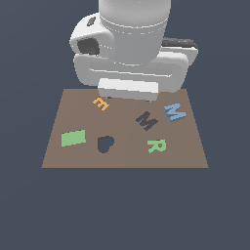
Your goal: Insert a designated object into the corresponding slot on a board.
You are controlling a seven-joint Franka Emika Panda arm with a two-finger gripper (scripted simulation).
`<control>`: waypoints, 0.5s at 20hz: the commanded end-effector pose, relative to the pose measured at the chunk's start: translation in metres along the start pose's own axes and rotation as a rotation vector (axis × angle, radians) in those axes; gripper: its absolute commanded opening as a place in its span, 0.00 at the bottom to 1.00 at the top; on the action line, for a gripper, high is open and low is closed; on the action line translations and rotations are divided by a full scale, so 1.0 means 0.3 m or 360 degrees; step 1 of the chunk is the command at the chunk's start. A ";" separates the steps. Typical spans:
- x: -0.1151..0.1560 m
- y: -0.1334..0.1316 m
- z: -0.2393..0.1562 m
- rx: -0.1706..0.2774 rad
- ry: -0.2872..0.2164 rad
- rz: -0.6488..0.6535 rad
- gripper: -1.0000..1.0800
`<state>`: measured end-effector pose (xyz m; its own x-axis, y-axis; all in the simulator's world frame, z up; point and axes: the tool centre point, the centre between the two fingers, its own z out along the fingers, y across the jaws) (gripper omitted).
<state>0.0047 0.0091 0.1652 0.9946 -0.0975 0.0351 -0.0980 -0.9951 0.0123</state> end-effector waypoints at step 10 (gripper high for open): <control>-0.095 -0.084 0.079 -0.0004 -0.0013 0.0393 0.96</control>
<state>-0.0166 0.0317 0.1443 0.9533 -0.3004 0.0304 -0.3008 -0.9537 0.0076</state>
